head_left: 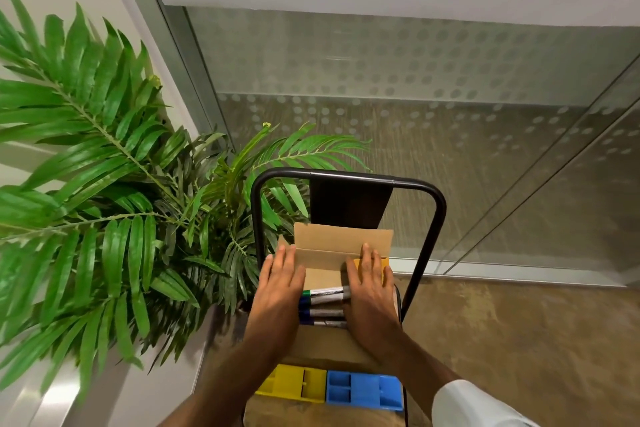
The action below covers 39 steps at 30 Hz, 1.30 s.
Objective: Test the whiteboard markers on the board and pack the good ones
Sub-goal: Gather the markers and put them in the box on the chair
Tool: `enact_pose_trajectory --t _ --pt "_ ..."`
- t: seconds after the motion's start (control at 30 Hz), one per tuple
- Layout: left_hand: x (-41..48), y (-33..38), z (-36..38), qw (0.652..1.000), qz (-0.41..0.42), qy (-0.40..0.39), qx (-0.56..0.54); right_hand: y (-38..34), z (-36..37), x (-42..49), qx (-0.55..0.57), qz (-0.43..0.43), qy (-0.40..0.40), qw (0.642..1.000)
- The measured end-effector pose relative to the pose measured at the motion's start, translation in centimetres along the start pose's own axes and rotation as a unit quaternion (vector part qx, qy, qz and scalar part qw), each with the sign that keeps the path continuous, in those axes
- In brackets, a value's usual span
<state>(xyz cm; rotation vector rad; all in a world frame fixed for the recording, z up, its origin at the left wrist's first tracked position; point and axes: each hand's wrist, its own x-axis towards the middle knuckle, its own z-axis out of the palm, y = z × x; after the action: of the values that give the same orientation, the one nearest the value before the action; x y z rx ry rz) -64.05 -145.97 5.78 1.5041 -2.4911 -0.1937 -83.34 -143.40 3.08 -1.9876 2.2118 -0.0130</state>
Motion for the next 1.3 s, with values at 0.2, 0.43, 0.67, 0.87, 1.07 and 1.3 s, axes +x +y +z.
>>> enact_pose_trajectory --t 0.2,0.43,0.67,0.87,1.07,1.3 --pt "2.7 0.3 -2.0 0.985 0.037 -0.168 -0.030 0.1 -1.8 -0.3 0.050 -0.016 0.016 0.998" --pt "3.6 -0.4 -1.9 0.981 0.014 -0.153 -0.121 3.6 -8.2 -1.5 0.107 0.016 0.042 0.993" --pt "4.0 -0.2 -1.6 0.981 0.009 -0.140 -0.136 5.7 -7.0 -2.3 -0.048 -0.101 0.024 0.993" --pt "4.0 -0.4 -1.6 0.981 0.009 -0.132 -0.145 4.3 -5.4 -0.1 -0.018 -0.106 -0.096 0.989" --pt "4.4 -0.1 -1.5 0.980 0.000 -0.116 -0.161 2.5 -2.3 1.9 0.012 -0.195 -0.141 0.971" --pt "4.2 -0.3 -1.4 0.985 0.028 -0.126 -0.118 1.8 1.4 2.9 0.003 -0.226 -0.156 0.962"
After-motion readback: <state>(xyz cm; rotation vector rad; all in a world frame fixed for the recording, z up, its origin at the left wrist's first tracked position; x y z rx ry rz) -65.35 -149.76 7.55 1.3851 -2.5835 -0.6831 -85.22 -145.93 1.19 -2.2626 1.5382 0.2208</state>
